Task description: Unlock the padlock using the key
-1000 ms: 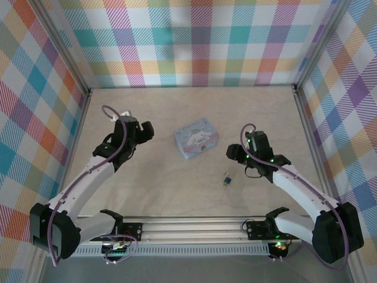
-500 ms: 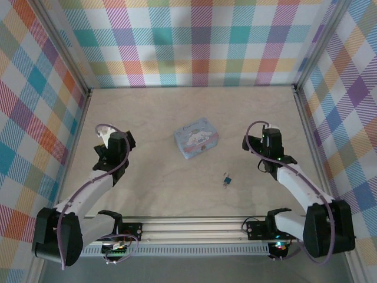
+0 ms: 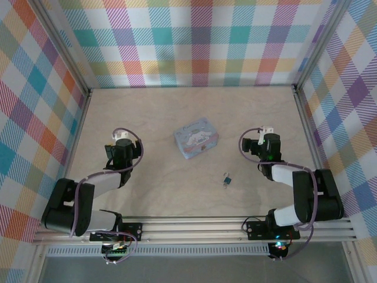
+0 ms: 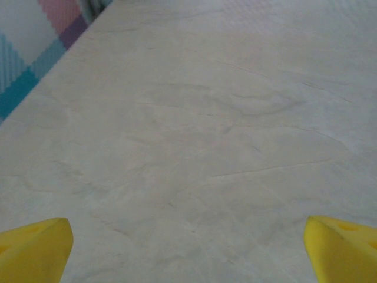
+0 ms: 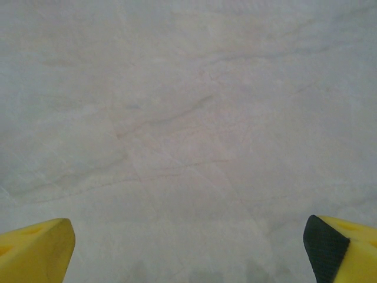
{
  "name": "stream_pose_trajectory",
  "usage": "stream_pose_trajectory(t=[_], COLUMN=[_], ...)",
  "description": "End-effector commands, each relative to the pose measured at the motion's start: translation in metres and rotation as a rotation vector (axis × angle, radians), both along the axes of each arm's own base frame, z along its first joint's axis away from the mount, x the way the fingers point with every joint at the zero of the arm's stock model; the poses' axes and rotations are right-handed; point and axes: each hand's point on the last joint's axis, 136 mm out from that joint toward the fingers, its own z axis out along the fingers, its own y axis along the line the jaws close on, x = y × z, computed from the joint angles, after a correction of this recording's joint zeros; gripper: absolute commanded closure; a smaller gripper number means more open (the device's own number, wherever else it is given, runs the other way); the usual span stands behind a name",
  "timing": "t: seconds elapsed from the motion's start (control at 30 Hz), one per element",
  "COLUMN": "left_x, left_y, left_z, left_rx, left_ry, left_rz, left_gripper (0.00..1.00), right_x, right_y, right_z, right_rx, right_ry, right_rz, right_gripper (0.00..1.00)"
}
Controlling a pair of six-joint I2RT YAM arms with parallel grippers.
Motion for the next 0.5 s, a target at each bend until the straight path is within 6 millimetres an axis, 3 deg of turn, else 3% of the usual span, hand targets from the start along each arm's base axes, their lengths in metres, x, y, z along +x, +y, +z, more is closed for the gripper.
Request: stream_pose_trajectory(t=[0.0, 0.2, 0.47], left_x=[0.016, 0.023, 0.035], left_y=[-0.013, -0.015, -0.008], left_z=[0.019, -0.009, -0.017], left_rx=[-0.01, -0.054, -0.141], left_ry=[-0.12, -0.127, -0.055], left_rz=[-0.105, -0.147, -0.163], left_gripper=[0.0, 0.0, 0.0], right_x=[0.01, 0.017, 0.018], right_y=[-0.001, -0.006, -0.007], right_z=[0.023, 0.01, 0.009], right_rx=[0.026, 0.046, 0.042], right_ry=[-0.161, -0.132, -0.123], right_rz=[0.049, 0.032, 0.031], right_gripper=[0.0, 0.0, 0.0])
